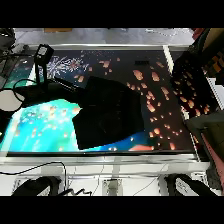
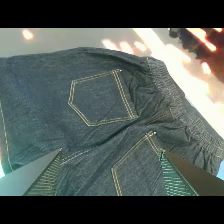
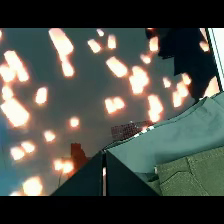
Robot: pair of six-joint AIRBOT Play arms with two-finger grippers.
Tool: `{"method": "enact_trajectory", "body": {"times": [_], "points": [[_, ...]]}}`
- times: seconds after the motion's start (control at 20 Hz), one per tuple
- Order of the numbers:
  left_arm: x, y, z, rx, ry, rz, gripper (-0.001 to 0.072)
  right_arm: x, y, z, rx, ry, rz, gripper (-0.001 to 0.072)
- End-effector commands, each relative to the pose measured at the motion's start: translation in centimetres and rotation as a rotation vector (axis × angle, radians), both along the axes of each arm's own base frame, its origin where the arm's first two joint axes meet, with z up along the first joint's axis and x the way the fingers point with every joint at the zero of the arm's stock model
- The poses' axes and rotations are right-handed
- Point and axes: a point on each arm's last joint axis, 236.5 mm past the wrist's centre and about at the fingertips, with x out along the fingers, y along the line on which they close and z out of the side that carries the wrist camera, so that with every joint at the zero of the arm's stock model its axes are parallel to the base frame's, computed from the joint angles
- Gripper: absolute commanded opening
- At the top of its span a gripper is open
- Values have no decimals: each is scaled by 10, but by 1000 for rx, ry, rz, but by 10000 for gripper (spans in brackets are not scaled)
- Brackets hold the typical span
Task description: Fold the clothes and pants, and hang the long-sleeved shirts on hangers.
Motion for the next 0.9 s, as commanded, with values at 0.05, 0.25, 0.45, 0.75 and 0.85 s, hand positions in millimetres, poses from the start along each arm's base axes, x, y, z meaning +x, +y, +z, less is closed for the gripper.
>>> {"method": "enact_trajectory", "body": {"times": [0.05,0.25,0.45,0.75,0.85], "points": [[0,0,1,-1,-2,1,700,0,0,0,1,0,1,39],[0,0,1,-1,-2,1,700,0,0,0,0,0,1,39],[0,0,1,-1,-2,1,699,0,0,0,0,0,1,39],[0,0,1,-2,-2,0,699,51,20,45,44,-287,79,39],[0,-1,2,-9,-1,-1,700,64,27,64,63,-386,98,39]]}}
